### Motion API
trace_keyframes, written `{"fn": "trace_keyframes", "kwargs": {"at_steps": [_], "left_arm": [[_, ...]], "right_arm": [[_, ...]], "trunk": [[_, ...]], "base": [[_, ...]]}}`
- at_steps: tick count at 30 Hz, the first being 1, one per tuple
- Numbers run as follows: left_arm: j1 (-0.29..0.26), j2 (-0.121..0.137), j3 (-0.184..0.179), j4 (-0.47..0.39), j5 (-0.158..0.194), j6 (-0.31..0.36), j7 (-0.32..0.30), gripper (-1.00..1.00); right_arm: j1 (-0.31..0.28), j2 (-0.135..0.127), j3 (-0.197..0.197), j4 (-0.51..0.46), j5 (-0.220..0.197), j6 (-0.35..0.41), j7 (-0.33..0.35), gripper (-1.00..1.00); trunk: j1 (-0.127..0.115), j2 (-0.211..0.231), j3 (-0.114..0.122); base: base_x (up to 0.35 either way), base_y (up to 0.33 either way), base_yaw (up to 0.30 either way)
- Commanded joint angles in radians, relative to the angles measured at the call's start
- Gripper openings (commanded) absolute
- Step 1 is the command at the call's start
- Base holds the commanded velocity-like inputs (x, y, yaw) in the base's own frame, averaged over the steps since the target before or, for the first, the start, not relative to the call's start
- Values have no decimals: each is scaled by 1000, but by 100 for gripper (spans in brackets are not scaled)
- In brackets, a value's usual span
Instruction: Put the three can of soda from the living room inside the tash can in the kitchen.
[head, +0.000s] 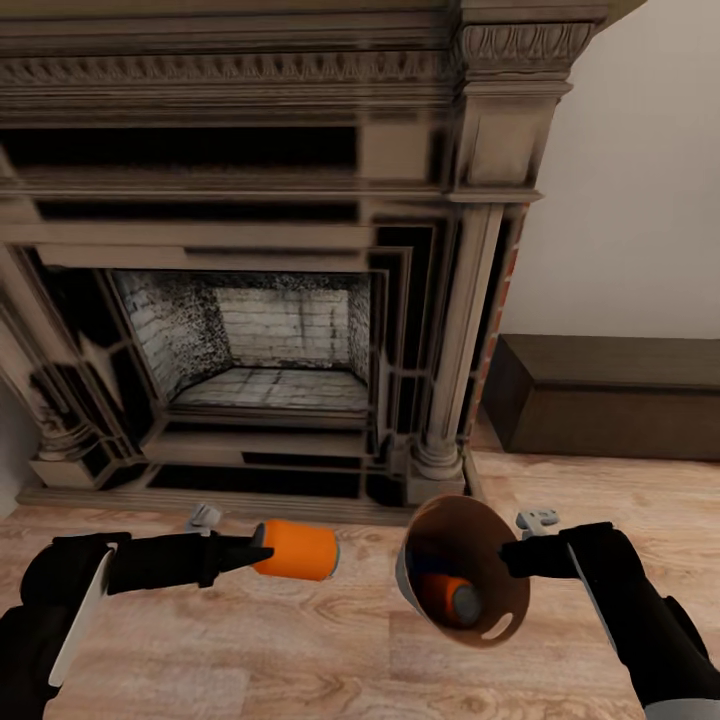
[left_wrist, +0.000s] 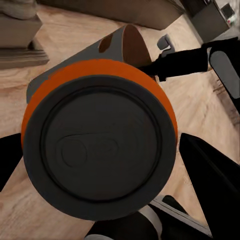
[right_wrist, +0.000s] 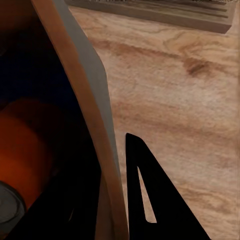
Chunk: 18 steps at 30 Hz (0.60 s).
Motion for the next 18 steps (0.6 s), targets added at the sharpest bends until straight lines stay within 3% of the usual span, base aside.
{"fn": "trace_keyframes", "kwargs": {"at_steps": [1,5,7,9,13,18], "left_arm": [[-1,-2,-1,-4,-2,0,-5,-100],[-6,-38,-3,-14,-1,0,-19,-100],[-7,-75,-3,-16,-1,0,-22,-100],[-8,-131,-9,-17,-1,0,-22,-100],[-12,-195,-53,-18,-1,0,-22,-100],[-25,-248,-95,-18,-6,0,-8,-100]], "right_arm": [[-5,1,5,3,-36,9,3,-100],[-20,5,45,26,-37,9,-5,-100],[-23,7,65,35,-37,9,-9,-100],[-26,24,78,42,-37,9,-32,-100],[-36,49,85,46,-37,9,-74,-100],[-45,75,94,48,-37,9,-99,-100]], "trunk": [[0,0,0],[0,0,0],[0,0,0],[0,0,0],[0,0,0],[0,0,0]], "base": [[0,0,0],[0,0,0],[0,0,0],[0,0,0],[0,0,0],[0,0,0]]}}
